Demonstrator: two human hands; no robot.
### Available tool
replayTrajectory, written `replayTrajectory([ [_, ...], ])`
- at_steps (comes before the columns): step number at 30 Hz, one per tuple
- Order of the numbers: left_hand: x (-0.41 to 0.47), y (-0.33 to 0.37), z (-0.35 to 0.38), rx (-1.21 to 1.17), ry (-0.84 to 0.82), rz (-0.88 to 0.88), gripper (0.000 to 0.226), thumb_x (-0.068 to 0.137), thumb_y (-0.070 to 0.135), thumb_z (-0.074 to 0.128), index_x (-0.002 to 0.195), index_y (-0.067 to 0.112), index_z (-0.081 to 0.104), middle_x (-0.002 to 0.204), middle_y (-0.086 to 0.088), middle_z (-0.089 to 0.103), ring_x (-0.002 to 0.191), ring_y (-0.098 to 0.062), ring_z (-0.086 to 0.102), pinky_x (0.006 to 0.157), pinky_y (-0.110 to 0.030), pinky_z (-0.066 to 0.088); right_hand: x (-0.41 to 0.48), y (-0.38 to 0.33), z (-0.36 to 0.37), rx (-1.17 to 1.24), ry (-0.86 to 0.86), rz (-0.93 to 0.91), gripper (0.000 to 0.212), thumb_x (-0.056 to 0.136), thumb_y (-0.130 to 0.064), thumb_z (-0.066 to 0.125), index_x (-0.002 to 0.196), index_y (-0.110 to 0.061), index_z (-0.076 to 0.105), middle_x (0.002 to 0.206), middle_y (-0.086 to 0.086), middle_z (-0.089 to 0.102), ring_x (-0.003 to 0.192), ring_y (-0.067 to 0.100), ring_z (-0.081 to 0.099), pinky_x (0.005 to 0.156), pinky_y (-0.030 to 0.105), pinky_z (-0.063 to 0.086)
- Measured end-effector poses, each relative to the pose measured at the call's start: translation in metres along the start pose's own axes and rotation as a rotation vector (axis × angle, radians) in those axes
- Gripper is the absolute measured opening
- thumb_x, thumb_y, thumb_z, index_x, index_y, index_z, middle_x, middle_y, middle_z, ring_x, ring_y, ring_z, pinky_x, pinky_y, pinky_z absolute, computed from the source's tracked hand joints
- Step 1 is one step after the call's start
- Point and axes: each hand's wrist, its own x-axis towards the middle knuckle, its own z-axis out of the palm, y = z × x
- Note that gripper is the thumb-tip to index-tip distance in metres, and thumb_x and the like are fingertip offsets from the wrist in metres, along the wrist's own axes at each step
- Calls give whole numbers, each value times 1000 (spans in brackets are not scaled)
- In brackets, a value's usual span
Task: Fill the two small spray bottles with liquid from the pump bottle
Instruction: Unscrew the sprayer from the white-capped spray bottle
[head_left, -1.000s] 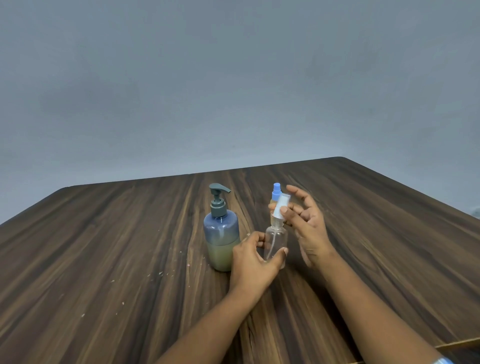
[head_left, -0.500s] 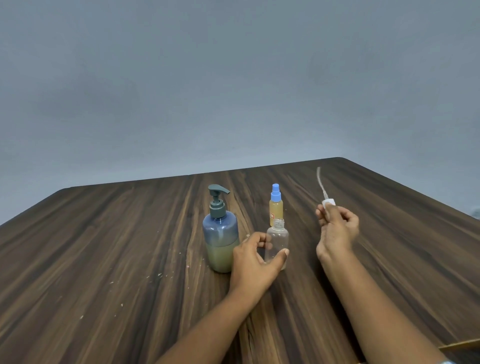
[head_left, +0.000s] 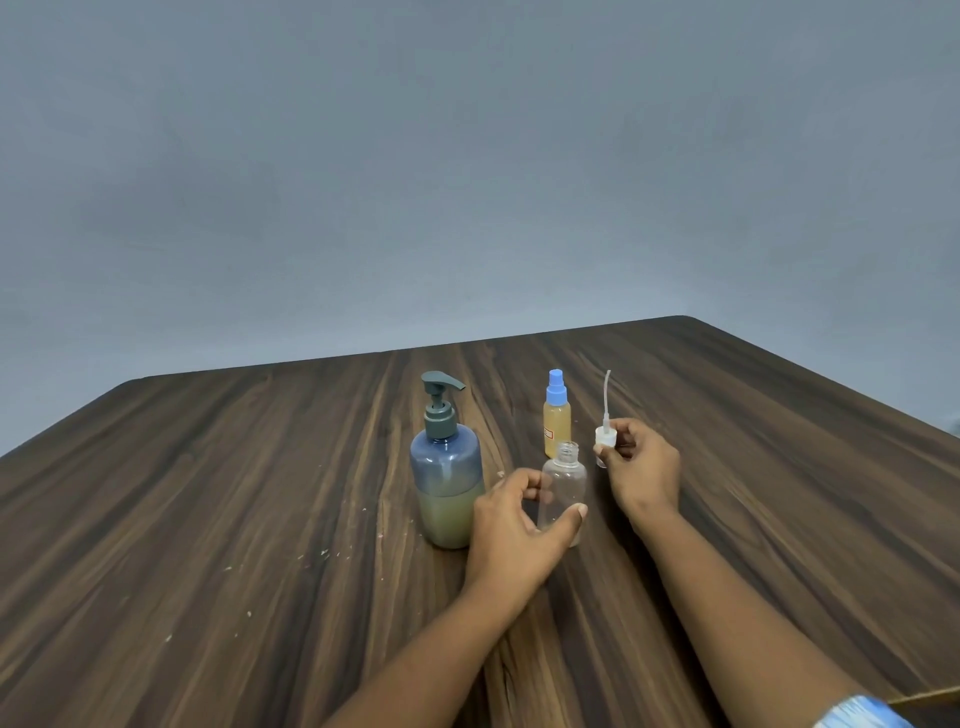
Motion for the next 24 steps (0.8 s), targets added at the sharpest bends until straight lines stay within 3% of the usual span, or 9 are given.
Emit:
replayTrajectory([
  [3,0,-2,1,-3,-11,-17,26,67,39,75,84,24,62,75,4,65,40,-4,43,47,-33,51,1,0,0,-17,-16,-16,24,82,-2,67,100,-19,68,91,3,70,84,21,65,83,35,52],
  [7,1,-3,1,-7,-7,-13,30,65,42,73,86,23,63,78,4,66,41,-5,43,47,-32,52,3,2,3,-31,-33,-26,28,82,0,65,102,-20,67,89,1,68,86,22,65,85,38,52],
  [12,0,0,0,-15,18,47,33,59,53,67,82,30,60,80,6,67,44,-3,46,47,-19,42,4,9,4,-126,-41,-60,55,77,-5,73,128,-13,54,121,10,60,111,29,57,98,44,46],
  [14,0,3,-1,-33,33,87,33,59,57,65,84,37,58,84,9,66,49,-5,50,51,-24,48,-3,1,-1,-134,110,-124,41,79,-5,69,117,-7,56,116,12,56,109,32,52,93,39,42],
  [16,0,8,-3,-65,66,138,32,61,56,67,87,39,57,77,8,64,46,-9,52,48,-27,51,-11,-11,-10,77,229,-274,13,81,-8,59,93,-9,57,93,5,57,90,26,55,77,34,42],
  [17,0,11,-4,-73,93,166,32,62,55,68,88,41,55,69,6,62,44,-10,53,46,-25,50,-16,-17,-15,228,183,-367,6,82,-16,53,84,-10,56,82,2,57,79,20,55,69,30,42],
  [20,-2,15,-7,-86,186,223,31,65,56,69,90,43,54,52,2,55,39,-12,53,42,-26,47,-31,-29,-24,433,-167,-554,37,86,-36,40,77,-5,57,64,6,57,59,15,54,56,26,42],
  [22,-2,18,-9,-95,205,249,27,69,48,70,91,42,56,54,4,58,38,-11,52,40,-24,45,-42,-32,-22,382,-361,-606,36,85,-41,45,86,-8,58,69,9,61,60,20,57,54,31,45],
  [24,-3,17,-10,-68,205,276,29,74,28,73,98,36,59,60,10,56,45,-5,53,43,-10,39,-50,-31,-18,378,-484,-585,27,83,-38,54,96,-14,58,80,1,67,68,13,64,57,25,49],
])
